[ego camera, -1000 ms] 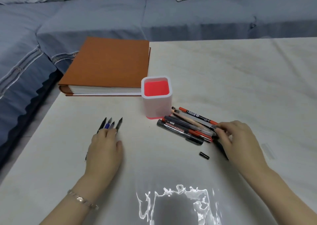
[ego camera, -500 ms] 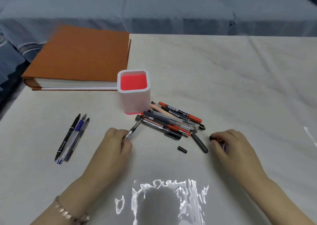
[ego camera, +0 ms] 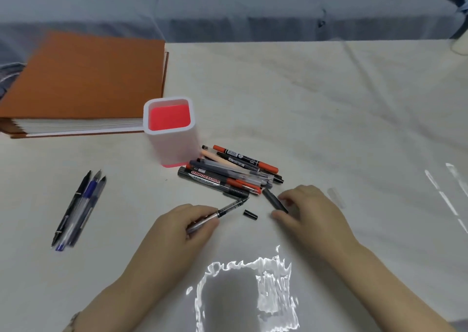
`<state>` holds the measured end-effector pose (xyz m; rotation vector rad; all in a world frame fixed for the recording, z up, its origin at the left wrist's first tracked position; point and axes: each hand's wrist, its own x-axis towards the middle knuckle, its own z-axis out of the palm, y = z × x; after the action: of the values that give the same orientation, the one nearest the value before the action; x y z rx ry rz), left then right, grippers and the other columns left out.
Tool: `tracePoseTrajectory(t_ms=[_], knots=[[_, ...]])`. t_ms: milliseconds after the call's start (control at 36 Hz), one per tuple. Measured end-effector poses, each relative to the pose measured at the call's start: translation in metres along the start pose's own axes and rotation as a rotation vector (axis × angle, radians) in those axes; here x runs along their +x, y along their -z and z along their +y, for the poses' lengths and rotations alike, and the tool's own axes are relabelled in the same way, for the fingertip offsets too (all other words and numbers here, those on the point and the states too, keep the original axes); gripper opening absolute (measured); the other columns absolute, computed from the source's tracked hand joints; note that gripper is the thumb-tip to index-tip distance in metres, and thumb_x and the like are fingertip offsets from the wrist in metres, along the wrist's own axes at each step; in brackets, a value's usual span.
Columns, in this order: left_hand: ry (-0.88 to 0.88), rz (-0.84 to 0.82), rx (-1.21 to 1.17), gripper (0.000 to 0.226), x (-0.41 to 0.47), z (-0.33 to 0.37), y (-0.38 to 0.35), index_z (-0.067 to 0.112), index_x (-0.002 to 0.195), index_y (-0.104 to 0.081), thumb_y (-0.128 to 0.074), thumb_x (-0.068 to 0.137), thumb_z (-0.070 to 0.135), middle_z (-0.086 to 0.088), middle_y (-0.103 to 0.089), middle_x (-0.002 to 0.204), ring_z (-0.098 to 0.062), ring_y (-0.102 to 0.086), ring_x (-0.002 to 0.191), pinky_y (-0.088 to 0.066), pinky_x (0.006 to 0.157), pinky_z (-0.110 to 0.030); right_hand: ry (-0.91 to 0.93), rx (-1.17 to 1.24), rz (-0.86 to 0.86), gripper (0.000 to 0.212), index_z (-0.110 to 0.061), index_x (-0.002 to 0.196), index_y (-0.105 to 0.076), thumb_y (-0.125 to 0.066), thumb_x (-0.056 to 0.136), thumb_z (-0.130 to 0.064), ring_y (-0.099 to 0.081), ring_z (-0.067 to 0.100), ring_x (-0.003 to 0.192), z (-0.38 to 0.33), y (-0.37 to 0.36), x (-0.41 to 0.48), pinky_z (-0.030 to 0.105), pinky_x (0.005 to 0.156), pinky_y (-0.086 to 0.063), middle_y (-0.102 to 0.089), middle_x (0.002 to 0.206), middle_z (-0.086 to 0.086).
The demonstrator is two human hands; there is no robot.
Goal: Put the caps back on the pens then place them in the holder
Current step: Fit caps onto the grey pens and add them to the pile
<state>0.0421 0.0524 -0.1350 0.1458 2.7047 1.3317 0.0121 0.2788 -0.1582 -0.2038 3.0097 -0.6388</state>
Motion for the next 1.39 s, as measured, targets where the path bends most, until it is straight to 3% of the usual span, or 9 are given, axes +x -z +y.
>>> tracePoseTrajectory(t_ms=[194, 361, 500, 694, 778, 972, 1056, 1278, 1389], knots=[[0.012, 0.023, -0.022, 0.044, -0.005, 0.0, 0.005, 0.065, 0.069, -0.056, -0.062, 0.082, 0.024, 0.021, -0.062, 0.091, 0.001, -0.056, 0.084, -0.042, 0.068, -0.01, -0.012, -0.089, 0.044, 0.022, -0.019, 0.105, -0.062, -0.052, 0.086, -0.02, -0.052, 0.021, 0.102, -0.004, -0.012, 0.0, 0.03, 0.075, -0.041, -0.061, 0.1, -0.001], [0.023, 0.039, -0.064, 0.042, -0.007, -0.001, 0.005, 0.063, 0.068, -0.058, -0.064, 0.081, 0.023, 0.021, -0.063, 0.089, 0.001, -0.057, 0.082, -0.041, 0.068, -0.008, 0.011, 0.381, 0.075, 0.022, -0.036, 0.077, -0.057, -0.057, 0.079, -0.014, -0.052, 0.003, 0.074, -0.003, 0.008, -0.011, 0.007, 0.065, -0.036, -0.056, 0.075, -0.011], [0.006, 0.022, -0.077, 0.033, -0.008, 0.003, 0.004, 0.053, 0.066, -0.061, -0.064, 0.081, 0.024, 0.016, -0.064, 0.083, -0.002, -0.057, 0.079, -0.04, 0.065, -0.008, 0.036, 0.63, 0.009, 0.02, -0.041, 0.077, -0.062, -0.047, 0.076, -0.028, -0.051, 0.0, 0.057, -0.016, 0.032, -0.016, 0.007, 0.054, -0.036, -0.057, 0.056, -0.026], [-0.022, 0.023, -0.082, 0.025, -0.012, 0.009, 0.006, 0.046, 0.07, -0.062, -0.064, 0.081, 0.024, 0.013, -0.062, 0.082, -0.005, -0.056, 0.077, -0.038, 0.063, -0.007, 0.156, 0.588, -0.058, 0.024, -0.059, 0.089, -0.059, -0.042, 0.083, -0.043, -0.057, -0.007, 0.085, -0.024, 0.04, -0.017, 0.003, 0.065, -0.038, -0.063, 0.093, -0.032], [-0.023, 0.012, -0.07, 0.023, -0.013, 0.009, 0.008, 0.045, 0.072, -0.063, -0.064, 0.081, 0.023, 0.013, -0.061, 0.081, -0.006, -0.056, 0.076, -0.037, 0.062, -0.008, 0.193, 0.545, -0.074, 0.029, -0.052, 0.09, -0.061, -0.033, 0.08, -0.05, -0.055, -0.008, 0.096, -0.024, 0.039, -0.017, 0.002, 0.076, -0.036, -0.059, 0.104, -0.029], [-0.109, -0.045, 0.026, 0.01, -0.013, 0.011, 0.007, 0.041, 0.086, -0.063, -0.055, 0.081, 0.044, 0.014, -0.056, 0.086, -0.004, -0.053, 0.074, -0.036, 0.061, -0.008, 0.271, 0.467, -0.1, 0.033, -0.042, 0.095, -0.061, -0.03, 0.083, -0.047, -0.052, -0.007, 0.091, -0.027, 0.033, -0.019, 0.003, 0.076, -0.033, -0.056, 0.098, -0.026], [-0.218, -0.071, 0.144, 0.03, -0.012, 0.009, 0.001, 0.041, 0.101, -0.049, -0.037, 0.078, 0.056, 0.01, -0.052, 0.088, -0.007, -0.051, 0.073, -0.038, 0.06, -0.017, 0.334, 0.45, -0.138, 0.028, -0.041, 0.101, -0.056, -0.032, 0.086, -0.044, -0.052, -0.004, 0.085, -0.032, 0.027, -0.022, 0.005, 0.073, -0.034, -0.055, 0.09, -0.021], [-0.196, -0.047, 0.045, 0.022, -0.007, 0.015, -0.002, 0.034, 0.089, -0.055, -0.044, 0.077, 0.049, 0.008, -0.055, 0.078, -0.01, -0.049, 0.064, -0.037, 0.055, -0.021, 0.432, 0.401, -0.019, 0.021, -0.037, 0.096, -0.058, -0.037, 0.089, -0.037, -0.047, -0.005, 0.072, -0.037, 0.021, -0.02, 0.007, 0.066, -0.034, -0.052, 0.075, -0.014], [0.028, -0.239, -0.087, 0.03, 0.0, 0.018, 0.008, 0.035, 0.054, -0.059, -0.058, 0.084, 0.03, 0.013, -0.049, 0.049, -0.003, -0.041, 0.048, -0.031, 0.051, -0.019, 0.505, 0.364, -0.076, 0.028, -0.037, 0.1, -0.055, -0.03, 0.092, -0.048, -0.046, -0.006, 0.072, -0.034, 0.021, -0.02, 0.008, 0.066, -0.036, -0.05, 0.077, -0.013]])
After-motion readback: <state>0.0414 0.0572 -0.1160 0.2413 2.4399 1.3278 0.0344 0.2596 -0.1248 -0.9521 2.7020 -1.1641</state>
